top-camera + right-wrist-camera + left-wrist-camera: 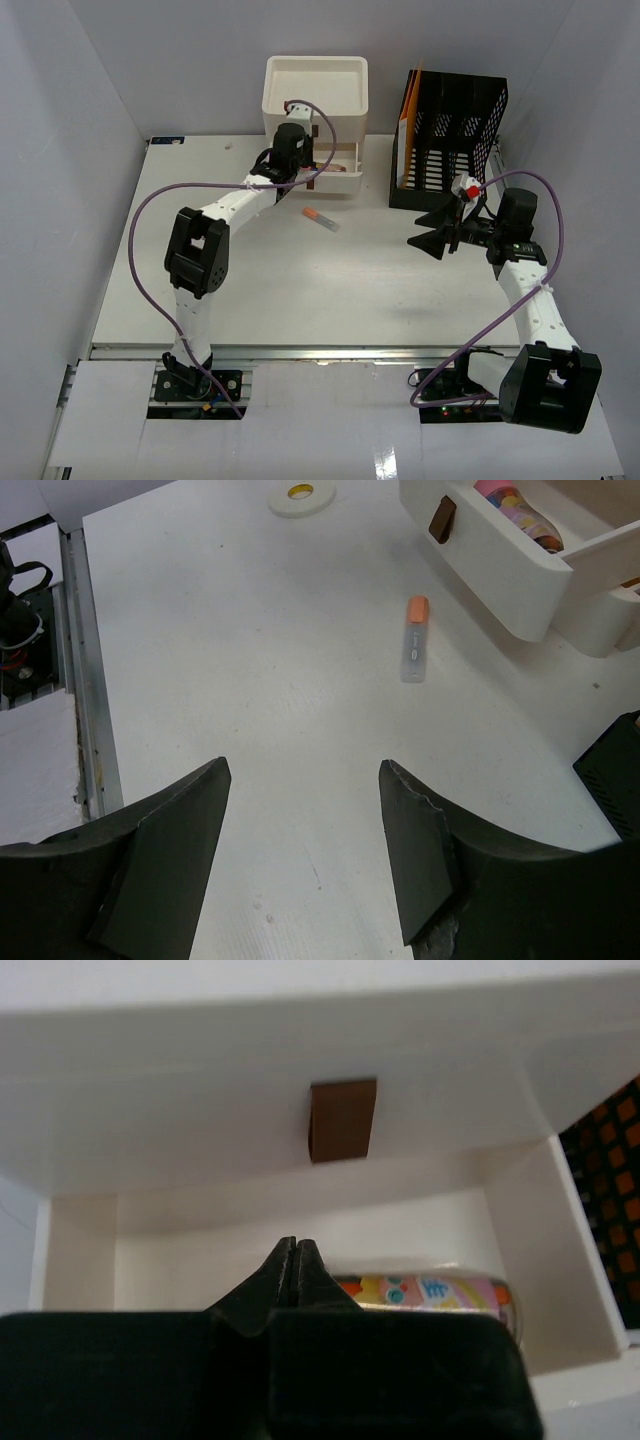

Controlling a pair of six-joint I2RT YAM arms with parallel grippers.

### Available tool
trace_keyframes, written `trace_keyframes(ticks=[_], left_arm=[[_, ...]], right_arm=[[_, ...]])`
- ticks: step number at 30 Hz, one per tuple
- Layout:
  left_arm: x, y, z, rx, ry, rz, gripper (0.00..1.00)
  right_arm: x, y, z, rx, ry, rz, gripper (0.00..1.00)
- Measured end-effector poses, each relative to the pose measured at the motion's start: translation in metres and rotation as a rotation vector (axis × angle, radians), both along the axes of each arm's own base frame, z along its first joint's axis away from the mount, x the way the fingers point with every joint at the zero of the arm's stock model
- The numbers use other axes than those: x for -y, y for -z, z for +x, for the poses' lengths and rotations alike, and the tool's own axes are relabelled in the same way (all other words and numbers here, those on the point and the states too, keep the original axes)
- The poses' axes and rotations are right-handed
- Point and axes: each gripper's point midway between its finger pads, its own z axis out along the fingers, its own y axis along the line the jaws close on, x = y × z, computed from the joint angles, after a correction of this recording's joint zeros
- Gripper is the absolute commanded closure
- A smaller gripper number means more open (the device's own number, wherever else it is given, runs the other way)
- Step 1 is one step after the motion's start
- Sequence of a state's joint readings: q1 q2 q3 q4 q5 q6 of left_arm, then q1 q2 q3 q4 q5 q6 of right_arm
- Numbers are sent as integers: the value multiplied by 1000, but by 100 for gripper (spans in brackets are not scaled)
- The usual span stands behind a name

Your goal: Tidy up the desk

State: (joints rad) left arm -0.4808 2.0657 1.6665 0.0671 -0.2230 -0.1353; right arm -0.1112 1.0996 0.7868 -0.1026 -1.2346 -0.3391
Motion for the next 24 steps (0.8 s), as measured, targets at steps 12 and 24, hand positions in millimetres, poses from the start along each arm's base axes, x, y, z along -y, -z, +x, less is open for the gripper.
trace_keyframes(ticks=[12, 24], left_arm=[[-1, -20, -14, 31, 38, -22, 33], [27, -38, 36, 56, 18, -34, 46]], right_arm=[[0, 0, 0, -13, 3, 4, 33], [2, 6, 0, -33, 10, 7, 33]])
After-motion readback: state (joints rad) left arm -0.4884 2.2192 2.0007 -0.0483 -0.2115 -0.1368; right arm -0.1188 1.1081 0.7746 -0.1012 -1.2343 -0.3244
